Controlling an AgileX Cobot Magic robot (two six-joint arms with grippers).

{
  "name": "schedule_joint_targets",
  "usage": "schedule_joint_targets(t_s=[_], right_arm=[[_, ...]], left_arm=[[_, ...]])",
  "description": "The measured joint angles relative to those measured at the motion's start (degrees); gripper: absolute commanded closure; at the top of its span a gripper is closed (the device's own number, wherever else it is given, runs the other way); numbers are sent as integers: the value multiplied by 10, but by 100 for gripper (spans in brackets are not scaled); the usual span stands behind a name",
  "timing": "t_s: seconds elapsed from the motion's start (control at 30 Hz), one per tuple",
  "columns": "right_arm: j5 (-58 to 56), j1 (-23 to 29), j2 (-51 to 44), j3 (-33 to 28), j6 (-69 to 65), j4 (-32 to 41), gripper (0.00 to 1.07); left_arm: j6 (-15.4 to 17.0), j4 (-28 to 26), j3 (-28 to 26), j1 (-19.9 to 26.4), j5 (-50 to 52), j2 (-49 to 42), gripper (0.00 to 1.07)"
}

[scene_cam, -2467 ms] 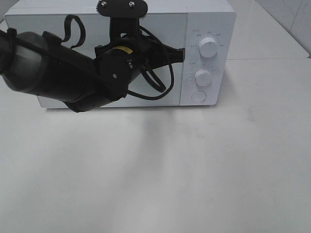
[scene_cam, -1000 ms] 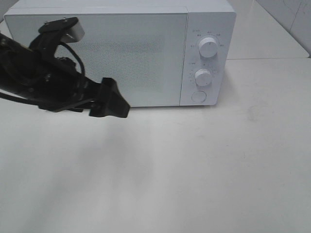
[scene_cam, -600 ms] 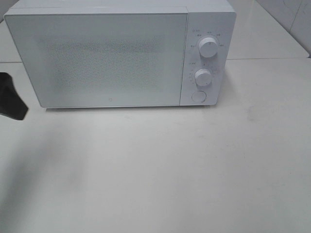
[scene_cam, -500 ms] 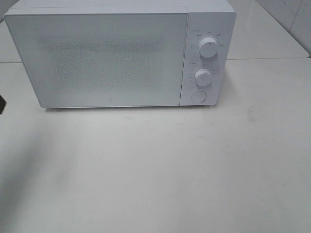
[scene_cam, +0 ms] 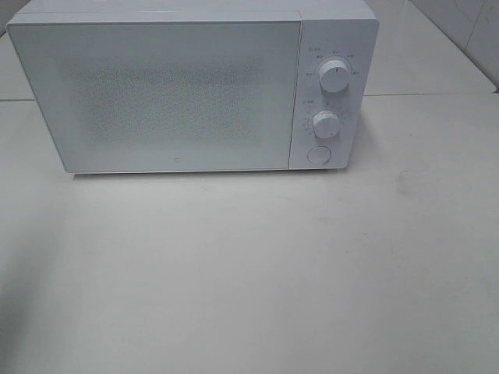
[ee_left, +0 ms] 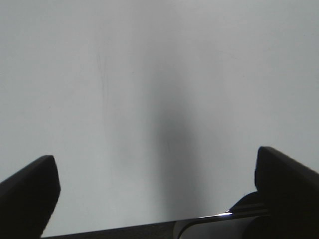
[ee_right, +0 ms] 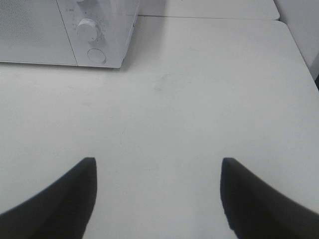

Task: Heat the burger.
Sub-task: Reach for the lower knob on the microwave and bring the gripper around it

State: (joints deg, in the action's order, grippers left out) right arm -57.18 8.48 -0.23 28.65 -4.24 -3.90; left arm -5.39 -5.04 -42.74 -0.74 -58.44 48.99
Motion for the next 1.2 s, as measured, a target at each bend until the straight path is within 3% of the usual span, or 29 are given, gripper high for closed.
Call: schedule_joint_targets(t_s=[0.43,0.67,0.83,1.2], right_arm=[[0,0,0,0,0,0,38],[0,0,0,0,0,0,38],[0,0,0,0,0,0,38],[0,0,0,0,0,0,38]], left_arm=[[3,17,119,0,-19,-225,4],[3,17,124,0,-28,-320,5],[3,17,128,0,-28,-444,5],[3,17,129,0,-29,-492,5]])
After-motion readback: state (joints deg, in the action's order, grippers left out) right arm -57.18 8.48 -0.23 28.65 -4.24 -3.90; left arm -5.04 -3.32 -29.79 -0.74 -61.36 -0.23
